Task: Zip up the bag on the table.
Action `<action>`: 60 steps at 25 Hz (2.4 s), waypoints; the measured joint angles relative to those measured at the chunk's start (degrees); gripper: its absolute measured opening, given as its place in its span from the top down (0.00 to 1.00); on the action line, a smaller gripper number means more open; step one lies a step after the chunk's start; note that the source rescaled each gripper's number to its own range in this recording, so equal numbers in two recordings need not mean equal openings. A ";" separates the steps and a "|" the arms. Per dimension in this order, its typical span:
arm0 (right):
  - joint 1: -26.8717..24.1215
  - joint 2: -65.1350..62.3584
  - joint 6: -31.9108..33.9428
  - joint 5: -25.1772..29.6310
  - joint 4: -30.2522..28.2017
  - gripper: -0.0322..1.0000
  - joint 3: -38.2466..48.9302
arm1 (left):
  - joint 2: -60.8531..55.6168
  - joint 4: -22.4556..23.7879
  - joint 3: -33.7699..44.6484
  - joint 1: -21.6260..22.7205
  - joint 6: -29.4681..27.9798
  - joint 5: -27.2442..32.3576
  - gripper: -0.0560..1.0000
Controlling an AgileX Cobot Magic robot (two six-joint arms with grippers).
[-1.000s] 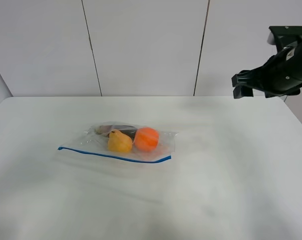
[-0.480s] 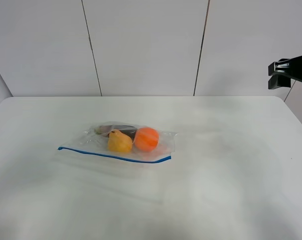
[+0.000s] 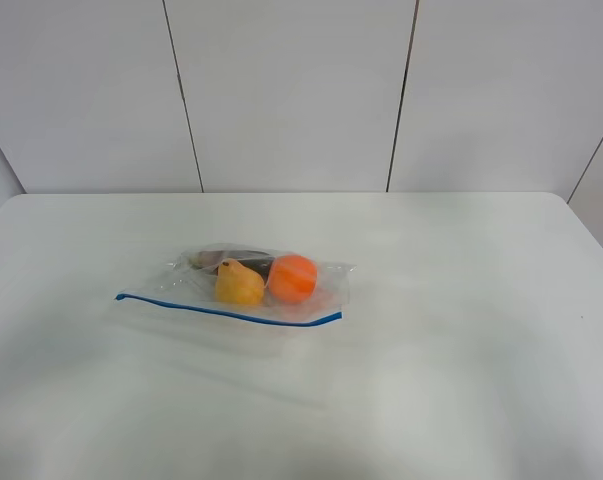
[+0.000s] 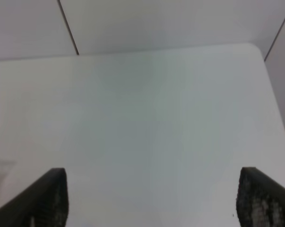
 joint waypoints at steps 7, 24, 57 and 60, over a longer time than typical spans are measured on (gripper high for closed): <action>0.00 -11.68 1.68 3.05 1.40 0.00 0.00 | 0.00 0.00 0.00 0.00 0.00 0.00 0.31; 0.00 -32.52 2.14 12.68 3.91 0.00 -0.05 | 0.00 0.00 0.00 0.00 0.00 0.00 0.31; 0.00 -56.56 3.02 21.37 3.91 0.00 25.23 | 0.00 0.00 0.00 0.00 0.05 0.00 0.31; 0.00 -57.91 3.02 20.80 3.91 0.00 27.64 | 0.00 0.00 0.00 0.00 0.05 0.00 0.31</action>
